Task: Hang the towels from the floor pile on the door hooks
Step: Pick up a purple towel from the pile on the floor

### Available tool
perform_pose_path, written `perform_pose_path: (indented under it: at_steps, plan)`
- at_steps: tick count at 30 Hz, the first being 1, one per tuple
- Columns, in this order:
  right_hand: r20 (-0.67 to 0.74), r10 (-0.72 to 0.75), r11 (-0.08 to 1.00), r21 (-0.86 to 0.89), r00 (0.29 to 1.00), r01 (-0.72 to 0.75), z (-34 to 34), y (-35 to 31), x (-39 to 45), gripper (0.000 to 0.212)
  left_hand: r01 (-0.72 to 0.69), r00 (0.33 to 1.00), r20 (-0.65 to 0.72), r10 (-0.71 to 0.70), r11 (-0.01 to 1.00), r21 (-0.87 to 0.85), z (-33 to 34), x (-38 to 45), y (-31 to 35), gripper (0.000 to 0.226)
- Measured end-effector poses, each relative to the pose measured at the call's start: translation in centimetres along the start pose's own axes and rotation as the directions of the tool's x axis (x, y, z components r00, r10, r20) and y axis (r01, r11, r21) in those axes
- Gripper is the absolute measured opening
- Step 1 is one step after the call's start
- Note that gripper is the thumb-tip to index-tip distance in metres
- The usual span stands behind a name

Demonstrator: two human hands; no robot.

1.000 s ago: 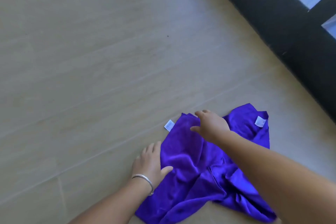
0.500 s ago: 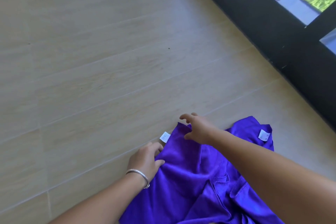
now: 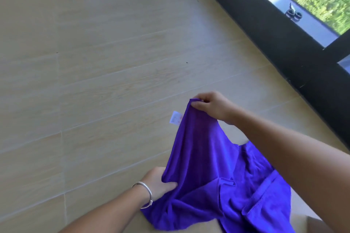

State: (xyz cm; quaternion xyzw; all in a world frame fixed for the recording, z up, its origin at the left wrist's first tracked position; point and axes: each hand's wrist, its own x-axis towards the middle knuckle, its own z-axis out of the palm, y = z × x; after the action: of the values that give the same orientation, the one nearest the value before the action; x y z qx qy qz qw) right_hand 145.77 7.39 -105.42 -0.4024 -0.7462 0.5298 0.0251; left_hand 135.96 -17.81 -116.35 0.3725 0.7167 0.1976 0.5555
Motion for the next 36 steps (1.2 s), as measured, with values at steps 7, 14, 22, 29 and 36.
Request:
perform_pose_path:
  at_steps: [7,14,22,29,36]
  plan:
    - [-0.154,-0.002,0.998,0.066,0.988,0.013,-5.8,-6.7,-1.3,0.007,0.089,0.988,0.072,-0.137,0.885,0.456,-14.0,-2.4,4.2,0.019]
    - [-0.385,-0.036,0.980,0.169,0.922,0.109,-8.9,-20.9,-3.8,0.013,0.153,0.979,-0.204,-0.024,0.745,0.649,-28.6,-11.9,14.2,0.006]
    - [-0.345,-0.131,0.967,0.163,0.929,0.197,-11.4,-41.1,-6.9,0.008,0.183,0.879,-0.469,0.091,0.843,0.506,-39.3,-24.2,25.3,0.017]
    - [-0.142,-0.018,0.951,0.304,0.990,0.061,-9.7,-52.3,-9.0,0.027,-0.420,0.837,-0.394,0.381,0.907,-0.016,-41.9,-28.9,37.5,0.061]
    - [0.123,-0.019,0.917,0.398,0.992,-0.032,-9.6,-55.4,-11.0,0.032,-0.503,0.811,-0.294,0.506,0.860,0.091,-43.7,-30.9,41.4,0.055]
